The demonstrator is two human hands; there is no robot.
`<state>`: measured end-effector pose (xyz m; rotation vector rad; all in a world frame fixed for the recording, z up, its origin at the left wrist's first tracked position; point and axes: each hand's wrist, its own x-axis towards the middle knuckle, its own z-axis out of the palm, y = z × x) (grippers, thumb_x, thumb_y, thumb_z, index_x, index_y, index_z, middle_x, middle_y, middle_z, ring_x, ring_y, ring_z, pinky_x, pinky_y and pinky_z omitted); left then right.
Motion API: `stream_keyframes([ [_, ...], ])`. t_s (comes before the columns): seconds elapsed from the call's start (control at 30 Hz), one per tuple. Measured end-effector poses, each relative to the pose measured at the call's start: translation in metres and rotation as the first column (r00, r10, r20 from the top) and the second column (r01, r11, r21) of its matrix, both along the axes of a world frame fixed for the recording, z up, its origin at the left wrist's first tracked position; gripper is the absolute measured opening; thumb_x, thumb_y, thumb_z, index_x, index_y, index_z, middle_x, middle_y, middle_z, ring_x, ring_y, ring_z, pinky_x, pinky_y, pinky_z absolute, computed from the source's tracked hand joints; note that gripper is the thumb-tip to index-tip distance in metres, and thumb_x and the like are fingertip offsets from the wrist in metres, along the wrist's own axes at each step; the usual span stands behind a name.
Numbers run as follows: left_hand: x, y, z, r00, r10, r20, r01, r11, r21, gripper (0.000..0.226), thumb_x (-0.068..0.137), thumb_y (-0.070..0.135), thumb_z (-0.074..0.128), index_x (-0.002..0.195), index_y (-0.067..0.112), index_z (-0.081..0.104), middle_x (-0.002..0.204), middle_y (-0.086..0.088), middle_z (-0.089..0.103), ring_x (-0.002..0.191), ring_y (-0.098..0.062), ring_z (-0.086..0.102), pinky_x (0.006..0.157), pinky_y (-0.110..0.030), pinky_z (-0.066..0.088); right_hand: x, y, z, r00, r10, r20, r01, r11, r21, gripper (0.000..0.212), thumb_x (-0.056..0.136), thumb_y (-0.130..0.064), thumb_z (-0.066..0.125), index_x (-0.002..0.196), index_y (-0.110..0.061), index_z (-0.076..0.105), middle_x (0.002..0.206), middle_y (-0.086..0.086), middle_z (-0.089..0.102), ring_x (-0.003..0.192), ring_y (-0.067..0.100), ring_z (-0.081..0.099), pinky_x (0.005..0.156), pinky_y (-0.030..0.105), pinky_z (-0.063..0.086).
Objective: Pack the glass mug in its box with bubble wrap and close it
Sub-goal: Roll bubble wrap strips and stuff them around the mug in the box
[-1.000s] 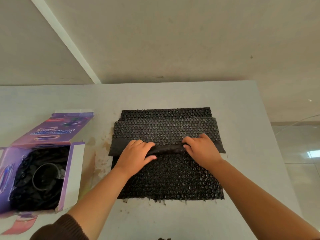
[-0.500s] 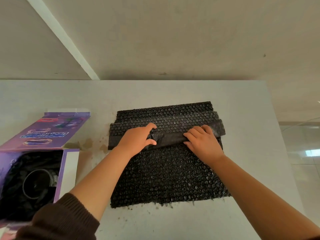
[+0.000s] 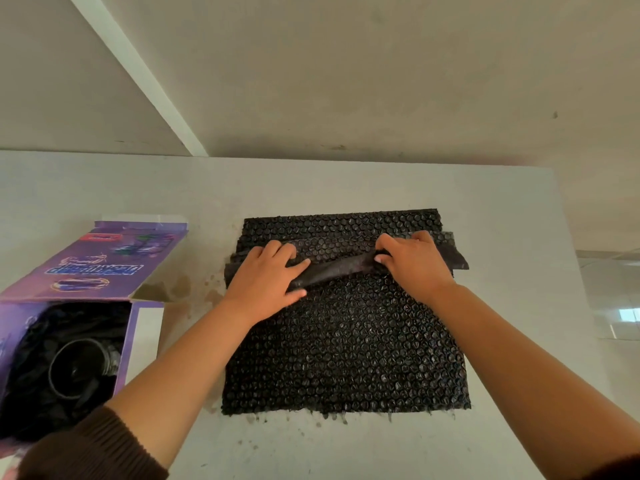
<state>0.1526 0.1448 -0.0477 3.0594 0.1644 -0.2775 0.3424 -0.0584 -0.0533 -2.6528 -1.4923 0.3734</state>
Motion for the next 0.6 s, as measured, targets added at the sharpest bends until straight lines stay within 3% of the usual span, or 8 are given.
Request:
stream_keyframes([
  [0.13, 0.000, 0.020, 0.005, 0.999, -0.009, -0.044, 0.005, 0.996, -0.084, 0.045, 0.089, 0.047, 0.050, 0.129, 0.026, 0.056, 0.100, 0.002, 0.057, 0.095, -0.020, 0.047, 0.083, -0.035, 0.041, 0.007, -0.001, -0.003, 1.000, 0.001, 0.012, -0.002, 1.000, 0.020, 0.016, 0.097, -0.030, 0.045, 0.104, -0.023, 0.058, 0.097, -0.001, 0.064, 0.078, 0.024, 0.061, 0.096, 0.038, 0.032],
  [0.27, 0.012, 0.023, 0.018, 0.973, 0.200, -0.114, -0.220, 0.955, -0.200, 0.046, 0.094, 0.040, 0.048, 0.136, 0.022, 0.044, 0.105, -0.002, 0.061, 0.098, -0.020, 0.053, 0.080, -0.030, 0.042, 0.008, -0.004, -0.008, 0.998, -0.015, 0.069, 0.014, 1.000, 0.012, 0.017, 0.094, -0.025, 0.053, 0.105, -0.023, 0.066, 0.099, 0.001, 0.063, 0.085, 0.027, 0.060, 0.094, 0.043, 0.035],
  [0.33, 0.016, 0.022, 0.020, 0.962, 0.264, -0.077, -0.273, 0.944, -0.185, 0.037, 0.094, 0.036, 0.050, 0.124, 0.015, 0.049, 0.105, -0.006, 0.061, 0.096, -0.022, 0.055, 0.078, -0.032, 0.045, 0.006, -0.006, -0.010, 0.988, -0.054, 0.143, 0.042, 0.995, 0.087, 0.017, 0.087, -0.022, 0.064, 0.103, -0.021, 0.068, 0.094, 0.003, 0.062, 0.088, 0.029, 0.058, 0.087, 0.045, 0.038],
  [0.47, 0.017, 0.025, 0.010, 0.956, 0.292, -0.015, -0.291, 0.945, -0.151, 0.032, 0.092, 0.031, 0.054, 0.111, 0.007, 0.063, 0.117, -0.006, 0.055, 0.116, -0.024, 0.041, 0.093, -0.035, 0.038, 0.000, -0.009, -0.012, 0.948, -0.051, 0.315, -0.019, 0.976, 0.217, 0.007, 0.082, -0.017, 0.067, 0.088, -0.015, 0.065, 0.087, 0.002, 0.060, 0.086, 0.028, 0.053, 0.079, 0.040, 0.035],
  [0.5, 0.017, 0.025, 0.009, 0.952, 0.305, -0.031, -0.306, 0.940, -0.149, 0.032, 0.093, 0.032, 0.052, 0.112, 0.008, 0.063, 0.115, -0.006, 0.057, 0.113, -0.023, 0.042, 0.092, -0.035, 0.038, 0.000, -0.010, -0.013, 0.943, -0.020, 0.333, -0.058, 0.973, 0.224, 0.004, 0.085, -0.019, 0.062, 0.085, -0.015, 0.064, 0.084, 0.001, 0.061, 0.084, 0.026, 0.054, 0.078, 0.039, 0.036],
  [0.6, 0.017, 0.025, 0.009, 0.919, 0.381, -0.096, -0.393, 0.893, -0.220, 0.033, 0.095, 0.034, 0.048, 0.122, 0.015, 0.055, 0.110, -0.006, 0.062, 0.105, -0.023, 0.049, 0.087, -0.035, 0.040, -0.001, -0.014, -0.011, 0.964, 0.047, 0.262, -0.086, 0.987, 0.139, 0.028, 0.088, -0.041, 0.055, 0.094, -0.016, 0.067, 0.090, -0.001, 0.065, 0.087, 0.024, 0.059, 0.083, 0.040, 0.041],
])
